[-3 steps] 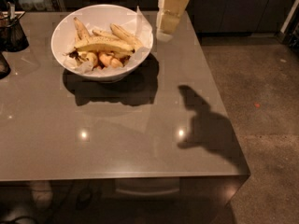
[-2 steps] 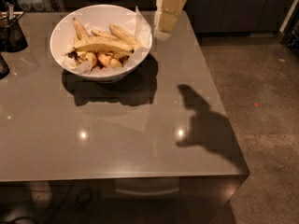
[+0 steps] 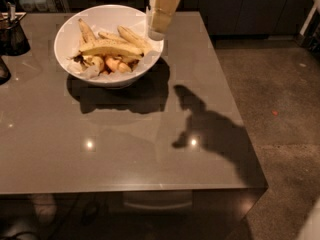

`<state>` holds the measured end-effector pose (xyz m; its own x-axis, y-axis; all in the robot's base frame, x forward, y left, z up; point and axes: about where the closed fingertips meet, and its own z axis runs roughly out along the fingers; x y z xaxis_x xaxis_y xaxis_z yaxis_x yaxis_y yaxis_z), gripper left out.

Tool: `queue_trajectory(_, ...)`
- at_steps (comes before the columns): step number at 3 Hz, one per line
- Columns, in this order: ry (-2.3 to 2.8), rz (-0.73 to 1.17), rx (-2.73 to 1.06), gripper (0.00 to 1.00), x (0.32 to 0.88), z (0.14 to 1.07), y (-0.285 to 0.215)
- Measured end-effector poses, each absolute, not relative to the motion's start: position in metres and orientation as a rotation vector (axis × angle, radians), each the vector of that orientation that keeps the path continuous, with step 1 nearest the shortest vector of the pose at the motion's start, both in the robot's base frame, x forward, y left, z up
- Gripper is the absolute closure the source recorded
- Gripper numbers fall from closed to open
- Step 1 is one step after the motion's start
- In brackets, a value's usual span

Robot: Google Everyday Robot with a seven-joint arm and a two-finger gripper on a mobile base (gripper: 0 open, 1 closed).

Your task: Pick banana from white bowl

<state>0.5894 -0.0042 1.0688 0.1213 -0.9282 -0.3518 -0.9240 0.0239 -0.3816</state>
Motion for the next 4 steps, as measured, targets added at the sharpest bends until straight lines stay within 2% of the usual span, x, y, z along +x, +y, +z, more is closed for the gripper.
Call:
queue_trajectory(2, 1.775, 0.093, -1.979, 0.0, 0.616, 1.034, 0.036)
queue_trajectory(4, 1.788, 0.157, -2.004, 0.05, 0.64, 1.018, 0.058)
